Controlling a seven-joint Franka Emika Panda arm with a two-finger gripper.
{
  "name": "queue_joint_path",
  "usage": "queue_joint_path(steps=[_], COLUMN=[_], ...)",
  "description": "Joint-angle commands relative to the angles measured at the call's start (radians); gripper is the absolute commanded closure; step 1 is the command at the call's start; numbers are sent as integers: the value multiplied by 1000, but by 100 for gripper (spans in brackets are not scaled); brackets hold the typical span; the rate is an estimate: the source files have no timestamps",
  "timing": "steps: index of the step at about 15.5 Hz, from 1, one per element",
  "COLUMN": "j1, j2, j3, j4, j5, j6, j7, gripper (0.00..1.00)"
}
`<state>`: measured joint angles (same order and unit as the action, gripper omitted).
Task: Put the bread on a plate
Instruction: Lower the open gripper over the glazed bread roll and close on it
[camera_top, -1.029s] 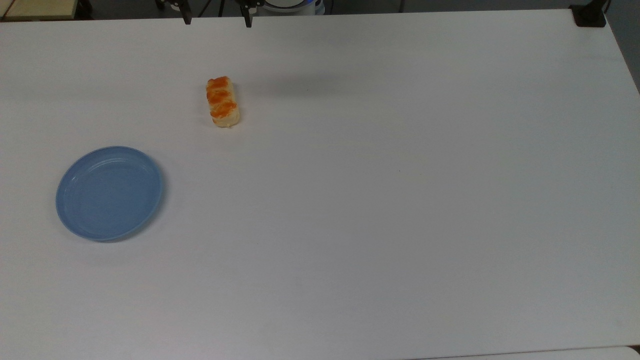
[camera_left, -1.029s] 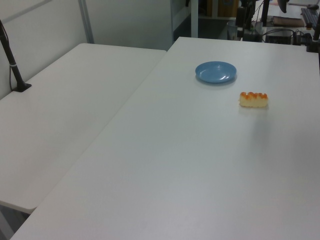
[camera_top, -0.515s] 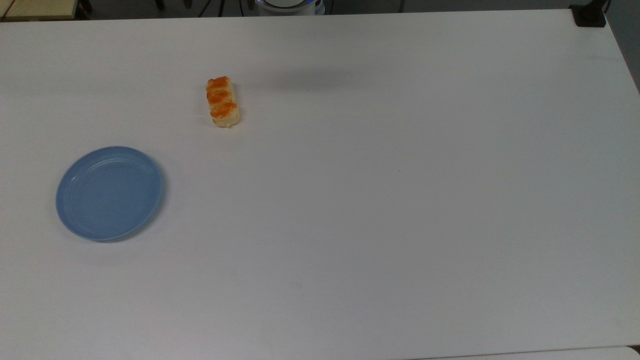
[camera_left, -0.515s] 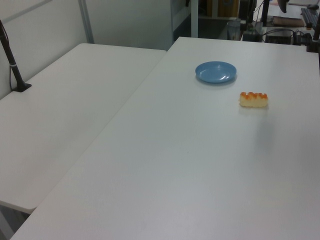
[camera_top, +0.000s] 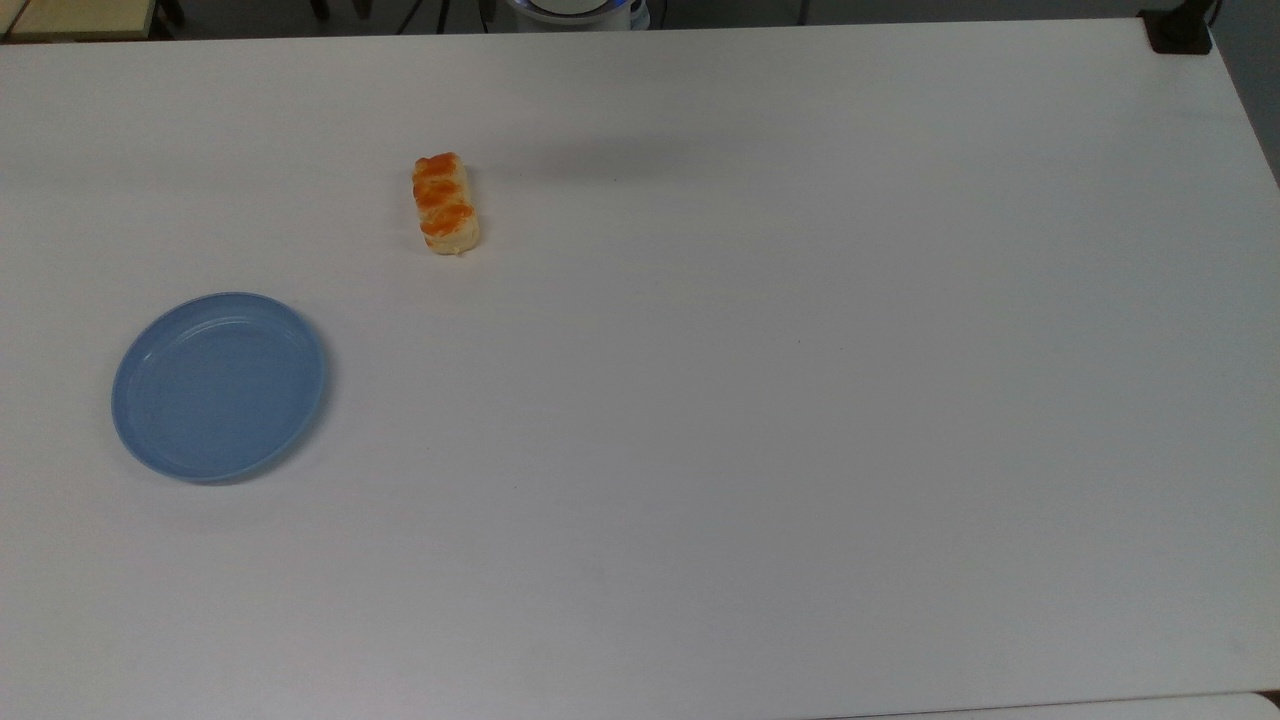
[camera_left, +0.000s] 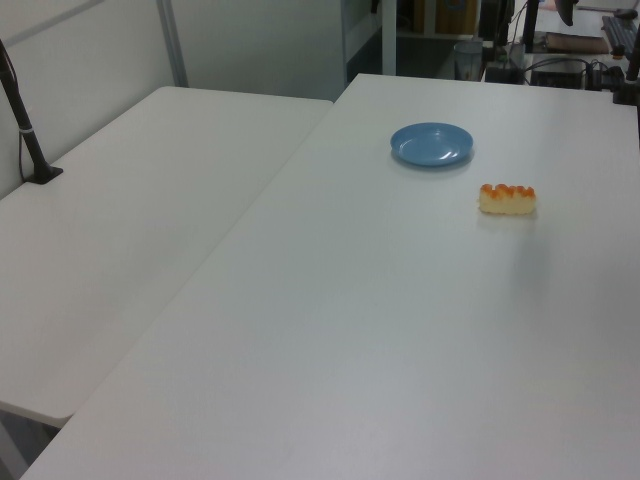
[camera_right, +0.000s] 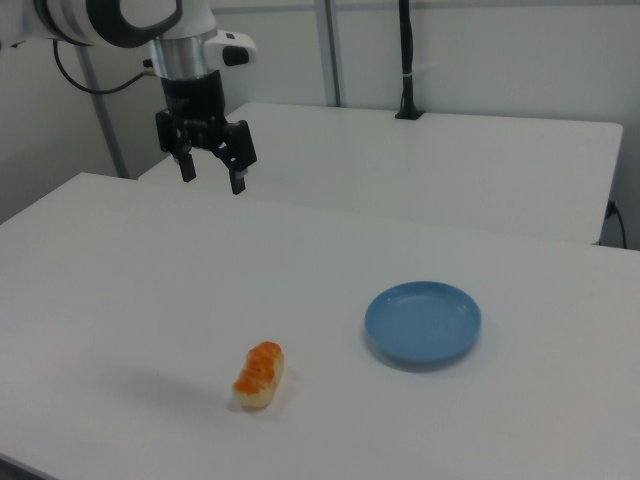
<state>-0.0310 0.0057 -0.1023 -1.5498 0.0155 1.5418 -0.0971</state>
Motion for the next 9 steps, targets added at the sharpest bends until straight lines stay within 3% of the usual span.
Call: queue_joint_path(steps=[1,5,9], j1=[52,88,100], j2=[19,37,34], j3=[-79,-117,-148], j4=[2,-88,-326], j5=[-2,-5,-40], j6=[-22,21,269], j7=[-67,-156,-222], gripper=[0,0,0])
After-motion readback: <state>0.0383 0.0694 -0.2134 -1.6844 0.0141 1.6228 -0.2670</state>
